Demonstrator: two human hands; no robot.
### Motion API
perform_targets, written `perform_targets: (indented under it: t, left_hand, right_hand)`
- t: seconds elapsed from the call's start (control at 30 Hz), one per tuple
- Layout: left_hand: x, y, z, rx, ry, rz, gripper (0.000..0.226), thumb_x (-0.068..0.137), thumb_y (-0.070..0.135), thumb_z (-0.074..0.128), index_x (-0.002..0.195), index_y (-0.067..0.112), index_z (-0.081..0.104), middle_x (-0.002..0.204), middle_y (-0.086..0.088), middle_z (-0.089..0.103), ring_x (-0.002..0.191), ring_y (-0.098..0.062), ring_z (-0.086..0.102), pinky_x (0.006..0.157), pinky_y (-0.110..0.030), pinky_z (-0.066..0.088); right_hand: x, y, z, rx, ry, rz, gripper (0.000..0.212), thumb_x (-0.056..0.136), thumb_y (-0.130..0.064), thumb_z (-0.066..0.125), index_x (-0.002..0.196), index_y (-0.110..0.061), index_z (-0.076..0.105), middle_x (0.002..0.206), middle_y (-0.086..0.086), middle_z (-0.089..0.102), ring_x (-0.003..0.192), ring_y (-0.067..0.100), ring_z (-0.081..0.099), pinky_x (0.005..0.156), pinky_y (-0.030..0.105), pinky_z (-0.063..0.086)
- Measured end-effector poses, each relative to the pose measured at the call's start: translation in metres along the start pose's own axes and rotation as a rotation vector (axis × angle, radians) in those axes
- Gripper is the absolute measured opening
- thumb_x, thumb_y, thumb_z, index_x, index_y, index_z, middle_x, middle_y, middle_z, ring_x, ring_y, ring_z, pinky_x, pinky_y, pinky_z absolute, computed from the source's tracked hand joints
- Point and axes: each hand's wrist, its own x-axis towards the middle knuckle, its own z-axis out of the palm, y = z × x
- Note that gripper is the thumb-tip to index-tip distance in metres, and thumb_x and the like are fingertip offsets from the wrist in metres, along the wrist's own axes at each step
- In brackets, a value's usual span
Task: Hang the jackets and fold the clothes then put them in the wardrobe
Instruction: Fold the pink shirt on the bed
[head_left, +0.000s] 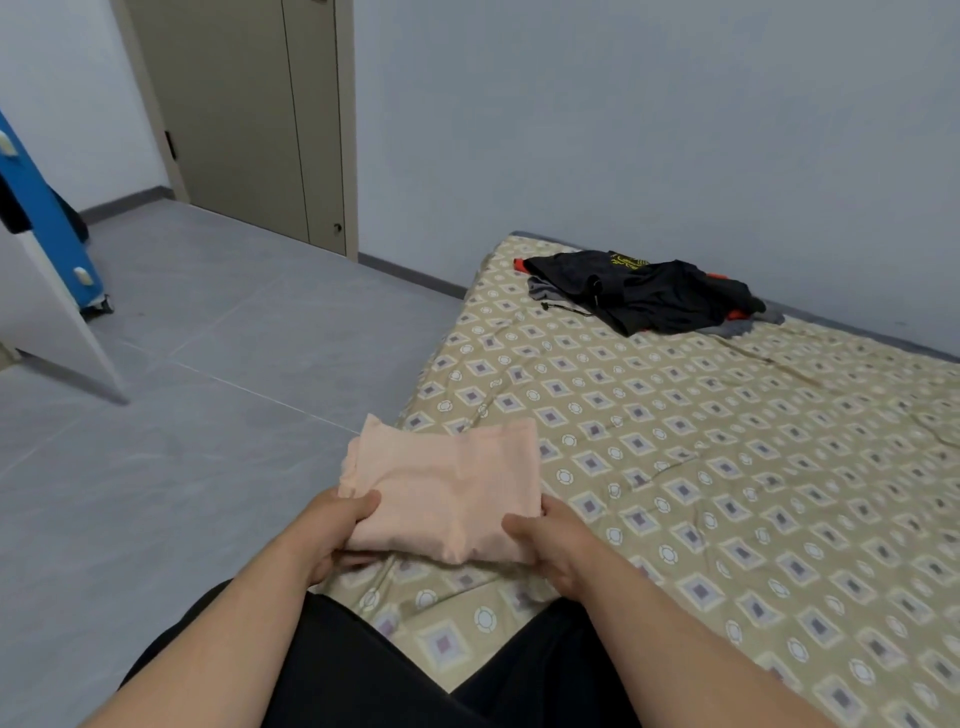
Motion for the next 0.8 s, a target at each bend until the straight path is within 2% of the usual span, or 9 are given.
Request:
perform_targets:
  t: [0.07,0.17,0.23,0.37,0.47,0.57,0.63,0.73,0.8]
  left_hand:
    - [-0.004,-0.002,-0.002,0.037,0.038,-0.071,0.026,0.097,0.020,0.062,0.119,0.014,0.051,0.116,-0.009,0.059,0.090,-0.030,0.065,0.044,-0.032,0.056]
    - [-0.004,-0.005,-0.003,0.132,0.098,-0.094,0.026,0.098,0.019,0.060,0.120,0.012,0.049,0.121,-0.012,0.056,0.086,-0.026,0.061,0.038,-0.026,0.053]
    - [-0.003,-0.006,-0.002,0.142,0.106,-0.076,0.026,0.098,0.021,0.060,0.120,0.010,0.051,0.112,-0.011,0.059,0.079,-0.024,0.061,0.037,-0.023,0.050]
    - [-0.006,-0.001,-0.001,0.122,0.086,-0.090,0.039,0.097,0.050,0.054,0.105,0.012,0.058,0.081,-0.011,0.064,0.054,-0.021,0.057,0.039,-0.019,0.039]
    - [-0.005,0.001,0.000,0.097,0.062,-0.120,0.026,0.098,0.033,0.057,0.108,0.009,0.059,0.090,-0.011,0.067,0.075,-0.026,0.062,0.057,-0.027,0.048]
    - [-0.001,0.005,0.001,0.138,0.063,-0.088,0.027,0.092,0.013,0.058,0.116,0.000,0.057,0.098,-0.016,0.065,0.081,-0.027,0.060,0.061,-0.028,0.043]
    - [0.004,0.007,0.001,0.097,0.049,-0.065,0.034,0.091,0.016,0.062,0.119,-0.002,0.057,0.102,-0.017,0.067,0.083,-0.027,0.063,0.062,-0.028,0.045]
    - [0.014,0.005,0.004,0.078,0.009,-0.064,0.046,0.089,0.027,0.071,0.122,-0.003,0.059,0.109,-0.017,0.070,0.098,-0.031,0.067,0.085,-0.037,0.054]
    - [0.022,0.004,0.006,0.117,0.007,-0.017,0.042,0.089,0.023,0.071,0.122,0.000,0.059,0.109,-0.014,0.069,0.100,-0.030,0.066,0.091,-0.039,0.053]
  right_hand:
    - [-0.003,0.001,0.001,-0.174,0.049,0.175,0.018,0.089,0.003,0.056,0.106,-0.001,0.058,0.094,0.017,0.061,0.071,0.026,0.059,0.065,0.037,0.054]
    - [0.005,0.001,0.001,-0.229,0.154,0.228,0.017,0.090,0.005,0.044,0.103,-0.001,0.054,0.086,0.017,0.050,0.065,0.023,0.045,0.050,0.028,0.039]
    - [0.004,-0.002,0.003,-0.156,0.177,0.234,0.019,0.083,0.002,0.045,0.099,-0.005,0.054,0.087,0.015,0.049,0.069,0.024,0.043,0.052,0.027,0.036]
    - [-0.002,-0.003,0.002,-0.024,0.161,0.221,0.022,0.069,-0.005,0.044,0.089,-0.006,0.054,0.081,0.014,0.057,0.080,0.033,0.055,0.068,0.038,0.049]
    - [-0.002,-0.003,0.002,0.075,0.136,0.231,0.019,0.075,-0.013,0.044,0.090,-0.010,0.054,0.077,0.011,0.061,0.082,0.032,0.059,0.074,0.039,0.049]
    - [0.006,-0.001,-0.001,0.044,0.117,0.252,0.025,0.087,-0.031,0.053,0.103,-0.011,0.056,0.102,0.015,0.068,0.096,0.039,0.067,0.082,0.047,0.056]
    - [0.014,0.002,-0.003,0.075,0.104,0.286,0.031,0.092,-0.039,0.060,0.107,-0.012,0.057,0.108,0.019,0.068,0.096,0.039,0.067,0.087,0.051,0.056]
    - [0.024,0.004,-0.006,0.073,0.096,0.301,0.032,0.095,-0.037,0.061,0.111,-0.009,0.059,0.109,0.018,0.068,0.098,0.040,0.066,0.091,0.056,0.054]
    - [0.028,0.003,-0.006,-0.006,0.137,0.261,0.032,0.095,-0.032,0.063,0.113,-0.006,0.058,0.109,0.019,0.068,0.097,0.040,0.066,0.089,0.057,0.055]
